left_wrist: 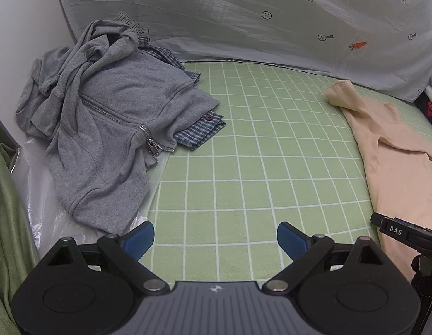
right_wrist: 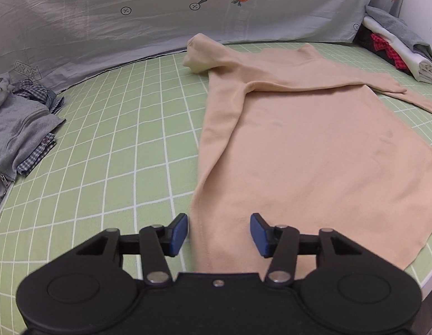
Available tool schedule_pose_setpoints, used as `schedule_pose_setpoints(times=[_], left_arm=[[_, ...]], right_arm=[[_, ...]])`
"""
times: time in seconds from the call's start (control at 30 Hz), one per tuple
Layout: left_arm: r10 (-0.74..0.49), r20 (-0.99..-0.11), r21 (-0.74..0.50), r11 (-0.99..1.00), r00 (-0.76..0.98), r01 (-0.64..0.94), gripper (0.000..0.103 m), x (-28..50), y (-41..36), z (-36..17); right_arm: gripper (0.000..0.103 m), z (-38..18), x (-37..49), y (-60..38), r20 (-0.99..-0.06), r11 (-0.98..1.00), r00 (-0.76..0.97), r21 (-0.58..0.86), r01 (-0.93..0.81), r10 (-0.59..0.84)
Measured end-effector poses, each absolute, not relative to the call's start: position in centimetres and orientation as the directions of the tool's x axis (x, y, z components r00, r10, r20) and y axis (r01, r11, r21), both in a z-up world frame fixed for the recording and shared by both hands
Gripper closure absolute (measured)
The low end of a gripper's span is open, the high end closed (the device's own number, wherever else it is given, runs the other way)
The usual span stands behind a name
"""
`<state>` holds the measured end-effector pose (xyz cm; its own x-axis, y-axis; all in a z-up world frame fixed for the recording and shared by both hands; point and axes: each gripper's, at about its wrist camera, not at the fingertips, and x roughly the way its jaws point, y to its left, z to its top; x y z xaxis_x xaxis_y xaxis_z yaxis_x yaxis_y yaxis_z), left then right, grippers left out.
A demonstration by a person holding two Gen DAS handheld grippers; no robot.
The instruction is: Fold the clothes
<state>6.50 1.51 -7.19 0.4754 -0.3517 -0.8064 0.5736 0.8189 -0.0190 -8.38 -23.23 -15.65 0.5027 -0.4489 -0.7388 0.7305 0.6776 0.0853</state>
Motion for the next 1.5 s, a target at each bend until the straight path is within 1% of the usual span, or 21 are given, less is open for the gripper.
schedule_pose_setpoints(times=[0.03,0.07,0.1,0.17,0.3,0.47,0.63,0.73,0.87,0.97,1.0,1.03,1.07,1.1,1.13,1.17,1.2,1.33,1.5], left_arm=[[-0.350,-0.807,-0.020,0.821,0.475,0.570,0.008,6.5,1.7,-7.2],[-0.350,-0.809,-0.028,0.825,0.472,0.564,0.008,6.6,1.8,-7.3],[-0.353,-0.810,-0.039,0.829,0.468,0.558,0.008,6.7,1.8,-7.4],[-0.360,-0.811,-0.062,0.837,0.461,0.544,0.008,6.9,1.7,-7.4],[-0.408,-0.797,-0.123,0.832,0.445,0.541,0.008,6.8,0.2,-7.3],[-0.463,-0.782,-0.158,0.795,0.417,0.586,0.008,5.7,-3.4,-7.0],[-0.466,-0.788,-0.154,0.782,0.403,0.604,0.008,3.5,-6.5,-7.2],[-0.429,-0.806,-0.127,0.798,0.407,0.590,0.008,2.0,-7.9,-7.4],[-0.368,-0.826,-0.104,0.844,0.427,0.525,0.008,0.7,-9.5,-7.6],[-0.335,-0.834,-0.108,0.878,0.438,0.466,0.008,0.2,-11.4,-7.7],[-0.330,-0.834,-0.112,0.886,0.442,0.451,0.008,0.2,-12.1,-7.8],[-0.329,-0.833,-0.119,0.892,0.445,0.436,0.008,0.2,-12.9,-7.7],[-0.328,-0.831,-0.127,0.898,0.449,0.421,0.008,0.4,-13.7,-7.7],[-0.333,-0.827,-0.137,0.901,0.454,0.412,0.008,0.5,-14.8,-7.6],[-0.338,-0.821,-0.147,0.903,0.459,0.403,0.008,0.6,-15.8,-7.5],[-0.344,-0.816,-0.157,0.905,0.465,0.395,0.008,0.8,-16.9,-7.4],[-0.349,-0.811,-0.167,0.907,0.470,0.387,0.008,0.9,-17.9,-7.3],[-0.359,-0.796,-0.184,0.910,0.487,0.370,0.008,2.0,-22.7,-7.7],[-0.361,-0.802,-0.192,0.910,0.476,0.367,0.008,4.7,-28.1,-8.9]], right_arm=[[0.081,-15.6,-8.5,-23.3,-0.735,0.686,0.515,0.094,0.721,-0.441],[0.092,-15.5,-8.5,-23.4,-0.734,0.694,0.525,0.102,0.713,-0.431],[0.099,-15.3,-8.6,-23.5,-0.731,0.701,0.534,0.108,0.705,-0.425],[0.099,-14.8,-8.9,-23.6,-0.722,0.715,0.554,0.118,0.689,-0.415],[0.100,-12.7,-10.6,-24.5,-0.689,0.725,0.575,0.105,0.681,-0.441],[0.100,-10.7,-13.6,-28.1,-0.664,0.700,0.559,0.074,0.711,-0.497],[0.100,-11.6,-15.3,-33.0,-0.693,0.703,0.527,0.041,0.710,-0.492],[0.100,-13.2,-15.7,-35.3,-0.728,0.726,0.517,0.038,0.686,-0.451],[0.098,-15.5,-15.5,-36.4,-0.781,0.772,0.489,0.014,0.636,-0.389],[0.087,-15.2,-15.3,-37.2,-0.801,0.811,0.480,-0.013,0.586,-0.359],[0.077,-15.0,-15.3,-37.4,-0.807,0.823,0.476,-0.021,0.568,-0.349],[0.072,-14.6,-15.6,-38.3,-0.805,0.830,0.488,-0.009,0.558,-0.337],[0.070,-14.1,-15.9,-39.3,-0.800,0.835,0.505,0.010,0.550,-0.323],[0.064,-13.6,-16.3,-40.3,-0.795,0.840,0.522,0.028,0.542,-0.309],[0.052,-13.1,-16.6,-41.4,-0.790,0.845,0.538,0.047,0.533,-0.295],[0.046,-12.6,-17.0,-42.4,-0.783,0.849,0.554,0.065,0.524,-0.282],[0.037,-12.1,-17.3,-43.4,-0.777,0.853,0.570,0.084,0.515,-0.268],[0.034,-11.8,-18.2,-49.4,-0.759,0.810,0.551,0.053,0.584,-0.347],[0.033,-11.7,-19.8,-57.5,-0.750,0.699,0.507,0.084,0.710,-0.425]])
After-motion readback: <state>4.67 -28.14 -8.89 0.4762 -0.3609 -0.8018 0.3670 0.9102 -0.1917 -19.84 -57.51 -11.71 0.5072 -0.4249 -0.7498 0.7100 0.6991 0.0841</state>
